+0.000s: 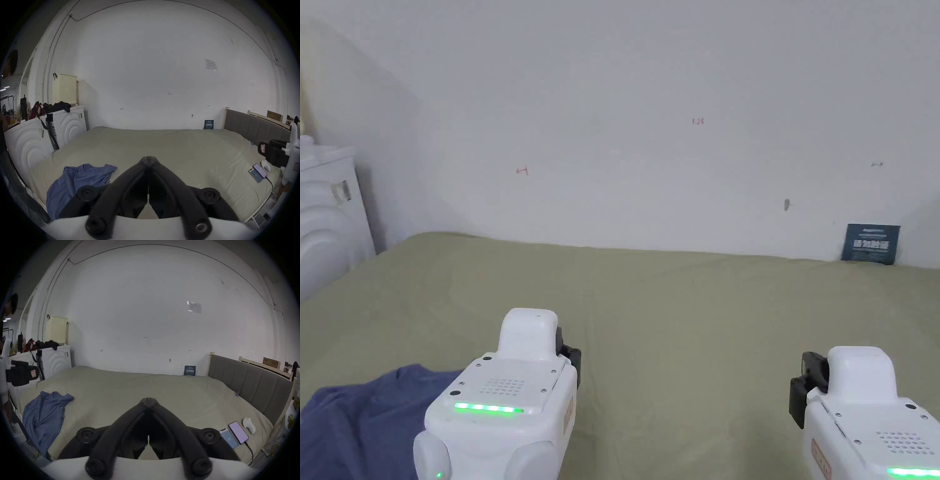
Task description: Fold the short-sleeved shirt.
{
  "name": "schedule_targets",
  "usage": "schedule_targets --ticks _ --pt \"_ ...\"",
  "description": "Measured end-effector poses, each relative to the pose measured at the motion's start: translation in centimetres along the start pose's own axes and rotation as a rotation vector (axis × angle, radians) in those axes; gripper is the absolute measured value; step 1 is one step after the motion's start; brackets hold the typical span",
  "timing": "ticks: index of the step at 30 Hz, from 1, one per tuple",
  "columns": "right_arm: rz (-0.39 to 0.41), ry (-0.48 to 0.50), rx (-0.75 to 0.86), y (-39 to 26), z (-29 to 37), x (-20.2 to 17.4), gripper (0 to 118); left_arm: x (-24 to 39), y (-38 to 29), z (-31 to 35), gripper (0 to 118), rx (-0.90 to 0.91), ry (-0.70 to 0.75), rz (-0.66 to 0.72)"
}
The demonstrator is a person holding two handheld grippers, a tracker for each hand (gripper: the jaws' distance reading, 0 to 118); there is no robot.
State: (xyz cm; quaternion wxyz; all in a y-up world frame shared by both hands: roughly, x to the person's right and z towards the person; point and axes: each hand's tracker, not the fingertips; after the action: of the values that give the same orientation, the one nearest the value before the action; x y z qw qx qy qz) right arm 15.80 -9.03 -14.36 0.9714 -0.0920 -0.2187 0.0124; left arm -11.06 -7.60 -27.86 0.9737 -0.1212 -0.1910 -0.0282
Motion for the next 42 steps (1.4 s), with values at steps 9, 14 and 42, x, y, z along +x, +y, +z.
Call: schedule_targets --ticks 9,14,42 --pt "0.016 0.292 -0.035 -1.3 -3.1 -10.3 1 -11.7 -1.4 2.7 0 -0.057 0.281 0.052" --pt "-0.016 0.442 -0.035 -1.2 -4.0 -16.6 1 -17.9 -2.5 5.8 0 -0.095 0.439 0.065" --pt "0.022 0.471 -0.275 -9.0 -8.4 -18.4 2 -25.9 -14.0 -17.3 117 -0.674 0.179 0.224"
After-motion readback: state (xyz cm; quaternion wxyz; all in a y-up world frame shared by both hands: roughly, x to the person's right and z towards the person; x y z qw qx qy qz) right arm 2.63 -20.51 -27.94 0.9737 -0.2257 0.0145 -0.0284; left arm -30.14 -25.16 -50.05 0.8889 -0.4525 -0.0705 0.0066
